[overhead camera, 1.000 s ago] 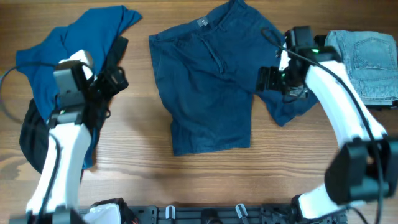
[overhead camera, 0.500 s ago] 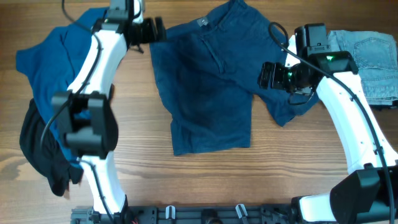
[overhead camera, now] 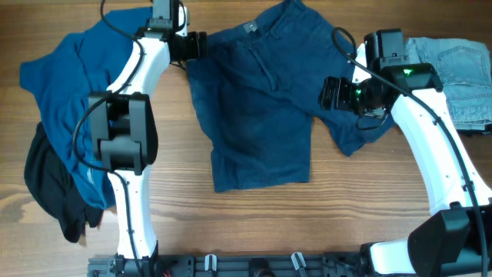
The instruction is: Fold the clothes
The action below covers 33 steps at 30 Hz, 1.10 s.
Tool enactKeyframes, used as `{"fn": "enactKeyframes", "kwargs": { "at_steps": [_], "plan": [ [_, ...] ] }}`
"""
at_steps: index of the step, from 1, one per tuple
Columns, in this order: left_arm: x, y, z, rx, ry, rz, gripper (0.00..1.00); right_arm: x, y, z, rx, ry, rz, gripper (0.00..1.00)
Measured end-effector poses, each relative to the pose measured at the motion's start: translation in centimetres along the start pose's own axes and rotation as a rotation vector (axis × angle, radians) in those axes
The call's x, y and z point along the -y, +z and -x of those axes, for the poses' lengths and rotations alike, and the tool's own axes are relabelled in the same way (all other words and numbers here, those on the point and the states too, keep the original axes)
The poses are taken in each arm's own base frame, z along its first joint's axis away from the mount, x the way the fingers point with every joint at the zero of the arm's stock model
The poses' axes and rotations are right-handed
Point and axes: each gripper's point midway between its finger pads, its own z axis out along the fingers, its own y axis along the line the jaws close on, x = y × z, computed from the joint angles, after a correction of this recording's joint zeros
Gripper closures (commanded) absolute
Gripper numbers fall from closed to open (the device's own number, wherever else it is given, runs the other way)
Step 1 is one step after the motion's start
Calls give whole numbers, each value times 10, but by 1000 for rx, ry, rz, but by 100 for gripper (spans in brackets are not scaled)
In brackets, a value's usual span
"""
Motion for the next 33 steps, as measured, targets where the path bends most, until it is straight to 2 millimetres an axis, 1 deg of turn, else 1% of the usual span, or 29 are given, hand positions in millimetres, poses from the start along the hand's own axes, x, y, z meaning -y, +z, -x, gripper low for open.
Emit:
{"fn": "enactKeyframes", "kwargs": {
  "at_steps": [1, 2, 3, 6, 7, 9, 10, 14, 17, 20, 22, 23, 27, 30, 32, 33],
  "plan": [
    [-1, 6, -5, -14, -1, 2, 9, 0, 0, 0, 0, 0, 0, 0],
    [-5, 13, -10, -27, 7, 13, 13, 0, 0, 0, -1, 0, 0, 0],
    [-3, 12, -7, -19, 8, 8, 18, 0, 0, 0, 0, 0, 0, 1],
    [-3, 14, -9, -25, 14, 11, 56, 0, 0, 0, -1, 0, 1, 1],
    [-3, 15, -9, -25, 18, 12, 73, 0, 0, 0, -1, 0, 1, 0],
    [-3, 17, -10, -28, 7, 12, 93, 0, 0, 0, -1, 0, 2, 0],
    [-3, 18, -11, -29, 5, 11, 96, -1, 0, 0, -1, 0, 3, 1],
    [-3, 18, -14, -42, -44, 11, 96, 0, 0, -1, -3, 0, 3, 1],
    [-5, 15, -19, -72, -79, 24, 96, 0, 0, -3, -11, 1, 1, 1],
    [-16, 1, -37, -150, -155, 83, 96, 0, 0, -3, -13, 2, 1, 1],
    [-30, -15, -53, -221, -242, 145, 96, 0, 0, -3, -13, 2, 0, 0],
    [-41, -26, -60, -252, -301, 182, 96, 0, 0, -3, -13, 2, 0, 0],
    [-79, -59, -79, -337, -475, 274, 96, -2, 0, -5, -24, 3, 15, 0],
    [-102, -69, -80, -341, -557, 299, 96, -6, 1, -16, -73, 8, 39, 1],
    [-111, -70, -78, -328, -584, 304, 96, -11, 3, -25, -106, 1, 50, 2],
    [-114, -70, -75, -316, -588, 302, 96, -17, 5, -31, -128, -13, 58, 2]
  ]
}}
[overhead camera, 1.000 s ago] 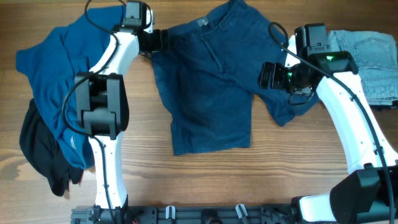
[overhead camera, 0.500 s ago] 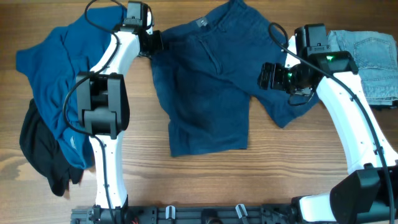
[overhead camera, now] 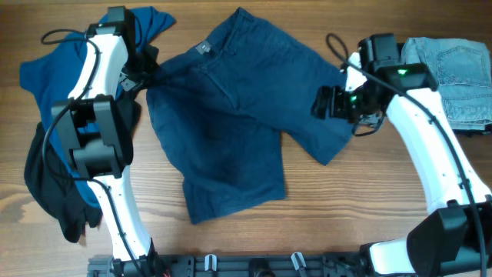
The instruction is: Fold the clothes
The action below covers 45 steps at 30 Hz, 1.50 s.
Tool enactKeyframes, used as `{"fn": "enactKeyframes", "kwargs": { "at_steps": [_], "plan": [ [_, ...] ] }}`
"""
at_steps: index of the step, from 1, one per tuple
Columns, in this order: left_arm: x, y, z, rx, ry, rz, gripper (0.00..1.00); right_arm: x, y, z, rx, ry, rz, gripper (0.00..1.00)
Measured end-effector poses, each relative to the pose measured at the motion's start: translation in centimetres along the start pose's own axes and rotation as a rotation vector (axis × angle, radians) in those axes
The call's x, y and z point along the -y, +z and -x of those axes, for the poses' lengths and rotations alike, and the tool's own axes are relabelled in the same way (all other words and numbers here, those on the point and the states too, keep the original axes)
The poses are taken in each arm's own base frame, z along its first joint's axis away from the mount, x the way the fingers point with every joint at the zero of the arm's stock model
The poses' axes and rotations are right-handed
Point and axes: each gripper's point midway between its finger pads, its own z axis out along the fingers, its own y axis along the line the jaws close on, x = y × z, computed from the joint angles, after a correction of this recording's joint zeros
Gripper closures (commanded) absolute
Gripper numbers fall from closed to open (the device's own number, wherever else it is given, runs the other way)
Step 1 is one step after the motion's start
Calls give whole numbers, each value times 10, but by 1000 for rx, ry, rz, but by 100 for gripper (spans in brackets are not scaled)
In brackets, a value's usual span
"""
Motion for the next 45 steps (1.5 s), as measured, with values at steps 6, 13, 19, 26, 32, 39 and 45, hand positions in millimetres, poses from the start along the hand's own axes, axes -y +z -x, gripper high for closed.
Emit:
{"fn": "enactKeyframes", "kwargs": {
  "at_steps": [6, 13, 19, 26, 32, 39, 45],
  "plan": [
    [14, 0, 8, 47, 17, -34, 96, -40, 41, -66, -182, -155, 15, 5],
    [18, 0, 8, 53, 24, -39, 96, -51, 93, -140, -328, -264, 26, 23],
    [18, 0, 8, 54, 24, -39, 96, -66, 112, -158, -318, -341, 83, 37],
    [18, 0, 8, 53, 24, -39, 96, -72, 122, -164, -295, -378, 109, 65],
    [19, 0, 7, 49, 28, -45, 96, -66, 133, -171, -289, -347, 111, 92],
    [15, 0, 2, 29, 60, -31, 96, -67, 133, -172, -296, -301, 112, 96],
    [-18, -1, -13, -79, 71, 35, 96, -39, 130, -146, -270, -104, 103, 96]
  ]
}}
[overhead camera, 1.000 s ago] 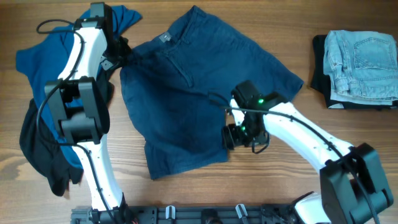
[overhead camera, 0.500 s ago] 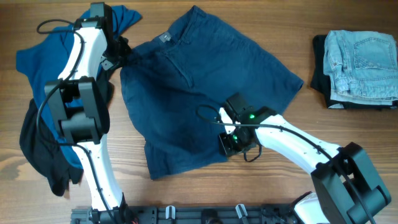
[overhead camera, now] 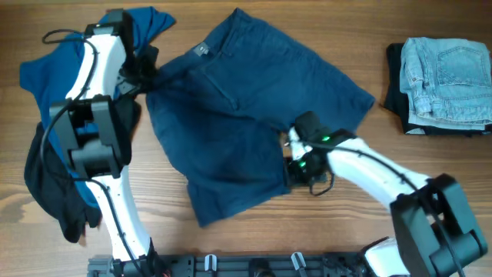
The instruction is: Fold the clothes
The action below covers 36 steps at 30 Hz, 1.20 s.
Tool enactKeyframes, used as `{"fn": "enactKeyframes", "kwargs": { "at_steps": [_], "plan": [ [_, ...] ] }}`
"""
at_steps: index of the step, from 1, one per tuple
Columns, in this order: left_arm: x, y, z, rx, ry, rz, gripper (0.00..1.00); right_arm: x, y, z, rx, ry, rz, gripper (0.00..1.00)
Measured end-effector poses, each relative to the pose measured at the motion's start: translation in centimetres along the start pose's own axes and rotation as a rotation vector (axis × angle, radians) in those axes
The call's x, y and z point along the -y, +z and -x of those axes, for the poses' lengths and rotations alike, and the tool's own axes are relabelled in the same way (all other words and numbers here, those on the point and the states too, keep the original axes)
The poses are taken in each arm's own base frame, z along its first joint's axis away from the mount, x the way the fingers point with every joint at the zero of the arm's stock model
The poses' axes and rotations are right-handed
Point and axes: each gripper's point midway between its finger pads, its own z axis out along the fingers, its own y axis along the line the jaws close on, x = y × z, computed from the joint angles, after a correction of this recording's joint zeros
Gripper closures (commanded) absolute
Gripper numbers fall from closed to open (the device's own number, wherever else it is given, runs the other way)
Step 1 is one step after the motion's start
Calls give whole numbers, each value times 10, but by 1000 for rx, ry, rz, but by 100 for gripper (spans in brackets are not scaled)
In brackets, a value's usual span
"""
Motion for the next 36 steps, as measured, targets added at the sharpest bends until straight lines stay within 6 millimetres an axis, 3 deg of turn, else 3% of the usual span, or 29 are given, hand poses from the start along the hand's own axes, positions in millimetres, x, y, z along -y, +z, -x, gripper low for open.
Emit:
{"fn": "enactKeyframes", "kwargs": {
  "at_steps": [4, 10, 14, 20, 22, 24, 25, 26, 27, 28, 29, 32, 36],
  "plan": [
    [-26, -2, -10, -77, -30, 33, 96, 32, -16, 24, 64, 133, 15, 96],
    [-44, -7, -40, -206, -43, 92, 95, 55, -40, 64, 203, 179, 43, 96],
    [-42, -12, -61, -280, -27, 115, 92, 63, -47, 80, 269, 166, 39, 96],
    [-16, -16, -93, -356, 45, 116, 89, 61, -69, 114, 392, 111, 33, 96],
    [-5, -16, -101, -363, 82, 118, 82, 63, -77, 123, 422, 105, 19, 96],
    [3, -15, -108, -362, 118, 125, 49, 67, -82, 127, 440, 107, 6, 96],
    [6, -15, -110, -360, 134, 133, 41, 70, -84, 129, 446, 111, 0, 92],
    [7, -15, -112, -358, 149, 144, 32, 74, -86, 129, 450, 120, -7, 80],
    [7, -15, -113, -355, 160, 159, 28, 77, -86, 129, 447, 127, -10, 55],
    [6, -15, -113, -348, 166, 177, 27, 79, -86, 127, 440, 133, -16, 39],
    [3, -15, -112, -342, 166, 194, 27, 81, -85, 125, 432, 140, -20, 31],
    [-11, -18, -107, -334, 144, 241, 28, 82, -82, 115, 390, 145, -27, 23],
    [-35, -22, -99, -350, 82, 270, 35, 79, -78, 105, 342, 142, -11, 23]
  ]
}}
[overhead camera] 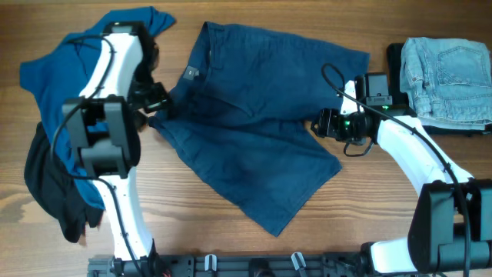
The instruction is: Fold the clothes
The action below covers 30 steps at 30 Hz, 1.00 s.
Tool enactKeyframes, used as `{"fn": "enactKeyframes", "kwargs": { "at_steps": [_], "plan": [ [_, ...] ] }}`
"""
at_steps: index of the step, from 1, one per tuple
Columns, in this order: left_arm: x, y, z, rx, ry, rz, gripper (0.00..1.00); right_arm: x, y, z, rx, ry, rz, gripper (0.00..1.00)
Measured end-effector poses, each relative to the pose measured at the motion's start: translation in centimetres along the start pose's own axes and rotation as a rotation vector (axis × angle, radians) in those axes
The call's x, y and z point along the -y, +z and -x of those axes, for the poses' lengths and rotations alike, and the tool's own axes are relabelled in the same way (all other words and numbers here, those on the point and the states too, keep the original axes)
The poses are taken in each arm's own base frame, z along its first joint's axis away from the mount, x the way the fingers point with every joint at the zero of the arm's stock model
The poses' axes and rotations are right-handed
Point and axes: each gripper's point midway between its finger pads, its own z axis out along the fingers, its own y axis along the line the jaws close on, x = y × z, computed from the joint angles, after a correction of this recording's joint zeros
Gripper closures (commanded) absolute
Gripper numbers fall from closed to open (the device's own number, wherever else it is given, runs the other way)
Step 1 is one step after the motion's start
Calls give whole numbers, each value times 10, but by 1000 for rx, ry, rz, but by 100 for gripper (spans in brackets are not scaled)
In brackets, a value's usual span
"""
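Observation:
The dark blue shorts [246, 131] lie spread across the middle of the table. Their waistband is on the left, one leg points right and the other points down-right. My left gripper [159, 104] is at the waistband's lower left corner, and looks shut on the cloth. My right gripper [323, 123] is at the shorts' right edge, where the upper leg's hem meets the fork. It also looks shut on the fabric. From overhead the fingers of both are hard to make out.
A crumpled blue T-shirt [46, 73] lies at the far left under the left arm. A black garment [46, 185] lies below it. A folded stack of light jeans [450, 69] on dark cloth sits at the right edge. Bare wood shows along the front.
The shorts have turned: the waistband is now on the left and the lower leg fans out down-right. The right gripper went from the lower leg's hem to the right edge. The left gripper came nearer.
First both grippers held the shorts at the back, left on the waistband and right on a leg. Then the shorts sat further left. Later the right gripper was low at the other leg's hem. Now the shorts lie turned and spread wider.

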Motion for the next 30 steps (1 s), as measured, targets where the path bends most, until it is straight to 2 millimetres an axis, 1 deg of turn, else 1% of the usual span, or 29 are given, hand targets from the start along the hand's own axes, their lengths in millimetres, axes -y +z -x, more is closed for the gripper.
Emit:
{"fn": "enactKeyframes", "kwargs": {
  "at_steps": [2, 4, 7, 10, 12, 14, 18, 19, 20, 21, 22, 24, 25, 28, 30],
  "plan": [
    [-13, 0, 3, -18, -39, -1, 36, -2, -1, -6, -30, 5, 11, 27],
    [-24, 0, 7, -20, -65, -5, 37, -5, -4, -14, -71, 10, 24, 28],
    [-29, -4, 16, 21, -90, -27, 37, -11, -11, -22, -110, -5, 41, 31],
    [-26, -19, 23, 102, -106, -63, 36, -19, -21, -34, -143, -33, 47, 33],
    [-23, -36, 30, 182, -118, -102, 36, -28, -27, -46, -173, -60, 53, 34],
    [-23, -61, 33, 279, -137, -151, 36, -36, -27, -55, -201, -95, 59, 36],
    [-25, -107, 34, 441, -151, -237, 30, -53, -19, -73, -244, -164, 69, 45],
    [-25, -116, 34, 472, -155, -254, 29, -55, -15, -80, -260, -169, 64, 52],
    [-25, -123, 34, 496, -156, -266, 28, -56, -11, -86, -280, -173, 56, 61],
    [-26, -126, 33, 509, -156, -273, 28, -56, -7, -91, -295, -176, 49, 71],
    [-26, -129, 33, 518, -159, -277, 28, -54, -1, -95, -309, -165, 33, 78],
    [-26, -131, 33, 525, -160, -281, 28, -49, 7, -95, -311, -146, 9, 96],
    [-26, -131, 33, 525, -160, -281, 28, -44, 13, -95, -316, -137, -11, 96],
    [-26, -131, 33, 525, -160, -282, 28, -39, 26, -89, -297, -110, -36, 96],
    [-26, -131, 33, 525, -160, -281, 27, -27, 38, -91, -317, -66, -96, 96]
  ]
}}
